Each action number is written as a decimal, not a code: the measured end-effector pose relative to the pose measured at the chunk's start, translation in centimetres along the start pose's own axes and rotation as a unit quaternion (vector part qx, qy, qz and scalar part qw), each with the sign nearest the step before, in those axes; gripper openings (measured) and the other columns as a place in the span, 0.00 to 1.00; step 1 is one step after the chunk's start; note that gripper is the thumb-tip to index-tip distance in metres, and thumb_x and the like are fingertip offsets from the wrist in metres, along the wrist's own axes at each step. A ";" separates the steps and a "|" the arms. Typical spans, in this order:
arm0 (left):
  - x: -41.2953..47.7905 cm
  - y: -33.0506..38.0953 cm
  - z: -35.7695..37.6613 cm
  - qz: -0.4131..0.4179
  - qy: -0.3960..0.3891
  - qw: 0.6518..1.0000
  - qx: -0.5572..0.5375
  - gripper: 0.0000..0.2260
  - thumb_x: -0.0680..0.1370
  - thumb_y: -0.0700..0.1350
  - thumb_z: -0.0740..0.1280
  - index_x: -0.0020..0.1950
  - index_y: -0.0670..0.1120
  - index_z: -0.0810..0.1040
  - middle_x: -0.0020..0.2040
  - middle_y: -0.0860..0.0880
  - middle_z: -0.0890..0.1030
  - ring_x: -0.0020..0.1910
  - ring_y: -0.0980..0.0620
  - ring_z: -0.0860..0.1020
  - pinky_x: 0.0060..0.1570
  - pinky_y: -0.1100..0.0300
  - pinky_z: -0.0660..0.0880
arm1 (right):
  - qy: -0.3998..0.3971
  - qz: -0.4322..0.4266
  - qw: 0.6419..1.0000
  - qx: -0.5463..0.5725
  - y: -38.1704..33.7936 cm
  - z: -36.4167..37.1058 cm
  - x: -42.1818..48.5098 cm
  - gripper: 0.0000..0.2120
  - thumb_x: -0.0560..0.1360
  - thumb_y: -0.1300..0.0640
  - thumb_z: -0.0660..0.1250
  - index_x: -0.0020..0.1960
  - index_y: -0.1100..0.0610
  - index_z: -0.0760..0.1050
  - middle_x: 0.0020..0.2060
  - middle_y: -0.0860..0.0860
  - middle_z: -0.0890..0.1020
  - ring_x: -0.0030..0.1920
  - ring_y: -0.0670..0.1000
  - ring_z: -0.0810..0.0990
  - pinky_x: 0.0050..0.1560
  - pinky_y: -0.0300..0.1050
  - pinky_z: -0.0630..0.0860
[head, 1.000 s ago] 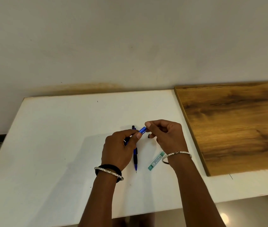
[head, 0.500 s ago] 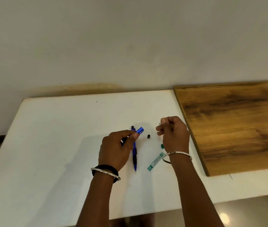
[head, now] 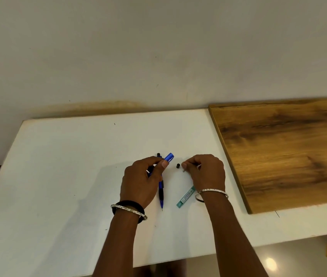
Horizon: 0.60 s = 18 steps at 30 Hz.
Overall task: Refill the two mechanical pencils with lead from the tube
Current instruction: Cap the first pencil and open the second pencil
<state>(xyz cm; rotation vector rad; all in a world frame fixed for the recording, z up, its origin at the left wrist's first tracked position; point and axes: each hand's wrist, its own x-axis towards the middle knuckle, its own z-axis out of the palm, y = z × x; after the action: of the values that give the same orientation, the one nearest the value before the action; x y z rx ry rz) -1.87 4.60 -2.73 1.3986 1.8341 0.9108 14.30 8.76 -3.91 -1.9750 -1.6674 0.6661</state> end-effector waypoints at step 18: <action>-1.9 1.7 3.4 0.034 -0.141 0.953 0.267 0.19 0.65 0.68 0.70 0.47 0.57 0.79 0.35 0.57 0.73 0.34 0.56 0.72 0.33 0.64 0.68 | 0.005 0.109 0.984 0.138 1.3 -2.9 0.2 0.09 0.74 0.53 0.71 0.45 0.58 0.84 0.36 0.51 0.85 0.38 0.51 0.82 0.48 0.46 0.80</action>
<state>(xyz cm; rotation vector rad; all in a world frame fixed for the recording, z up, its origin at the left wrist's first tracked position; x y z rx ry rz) 2.24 3.59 -3.08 1.8144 1.8888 0.2171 17.19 8.65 -2.54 -1.9670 -1.2833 0.9110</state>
